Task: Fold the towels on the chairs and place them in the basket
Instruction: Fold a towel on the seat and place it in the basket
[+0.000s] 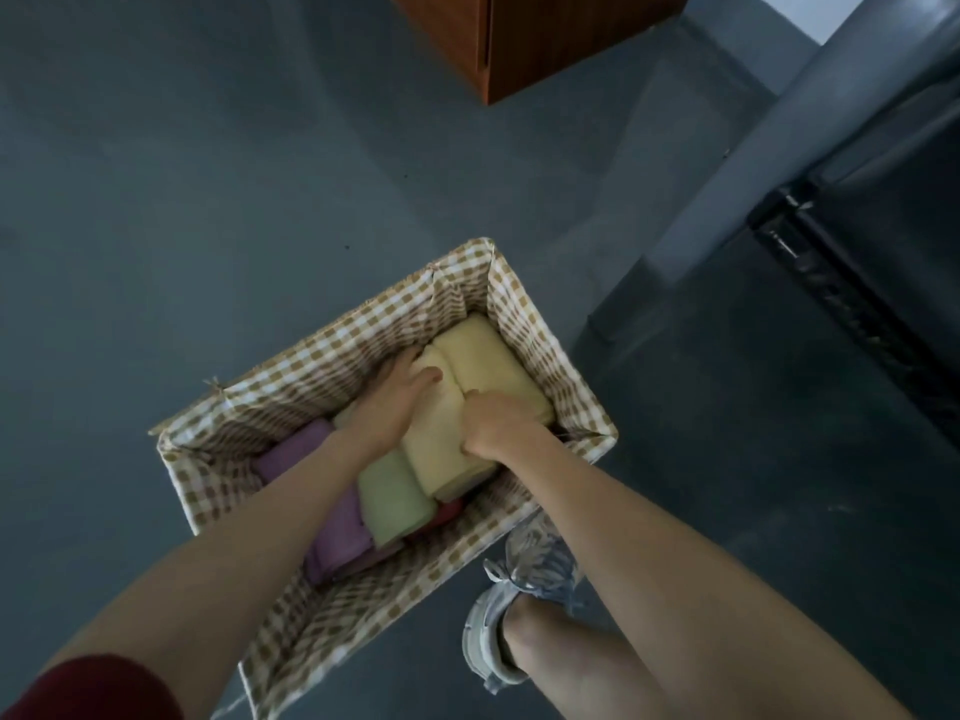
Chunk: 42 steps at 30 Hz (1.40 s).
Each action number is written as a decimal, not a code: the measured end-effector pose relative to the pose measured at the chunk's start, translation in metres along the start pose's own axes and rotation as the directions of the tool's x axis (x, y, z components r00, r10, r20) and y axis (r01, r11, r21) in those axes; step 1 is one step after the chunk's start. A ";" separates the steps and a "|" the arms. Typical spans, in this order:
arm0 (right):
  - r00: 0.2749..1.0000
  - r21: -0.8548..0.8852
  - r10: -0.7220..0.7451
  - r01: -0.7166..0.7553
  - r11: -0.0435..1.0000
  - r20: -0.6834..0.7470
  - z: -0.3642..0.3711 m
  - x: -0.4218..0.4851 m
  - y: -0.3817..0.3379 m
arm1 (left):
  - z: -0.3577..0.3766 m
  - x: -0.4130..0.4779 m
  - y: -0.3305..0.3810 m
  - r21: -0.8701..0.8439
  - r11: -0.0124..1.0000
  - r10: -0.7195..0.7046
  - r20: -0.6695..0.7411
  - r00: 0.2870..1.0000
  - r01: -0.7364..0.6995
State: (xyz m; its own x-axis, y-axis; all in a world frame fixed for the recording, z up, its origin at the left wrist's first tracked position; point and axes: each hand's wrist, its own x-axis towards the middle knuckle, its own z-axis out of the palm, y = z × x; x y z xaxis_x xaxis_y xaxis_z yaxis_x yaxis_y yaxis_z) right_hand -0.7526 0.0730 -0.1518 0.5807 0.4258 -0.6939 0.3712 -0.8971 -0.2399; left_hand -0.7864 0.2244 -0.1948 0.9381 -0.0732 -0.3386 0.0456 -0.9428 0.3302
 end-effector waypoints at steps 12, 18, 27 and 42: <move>0.999 -0.126 0.038 -0.040 0.991 -0.012 0.012 -0.002 0.034 | 0.050 -0.021 0.033 -0.013 0.948 -0.312 0.167 0.935 0.318; 1.000 -0.133 0.031 -0.031 0.991 -0.004 0.008 -0.011 0.025 | 0.031 -0.003 0.047 -0.019 0.911 -0.390 0.293 0.873 0.413; 0.992 -0.049 -0.036 0.030 0.998 -0.121 -0.062 -0.097 0.017 | -0.069 -0.049 0.108 -0.018 0.965 -0.245 0.296 0.923 0.262; 0.582 0.283 0.360 -0.224 0.933 -0.729 -0.100 -0.472 0.160 | -0.213 -0.152 0.418 0.158 0.863 0.505 -0.207 0.838 -0.480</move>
State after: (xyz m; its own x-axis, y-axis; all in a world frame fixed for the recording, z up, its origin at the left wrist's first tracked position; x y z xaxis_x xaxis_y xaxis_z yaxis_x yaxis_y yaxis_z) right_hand -0.8946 -0.2595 0.2051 0.9999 0.0106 0.0047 0.0115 -0.9655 -0.2602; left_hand -0.8366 -0.0894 0.1824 0.8804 -0.4698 0.0652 -0.4655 -0.8295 0.3086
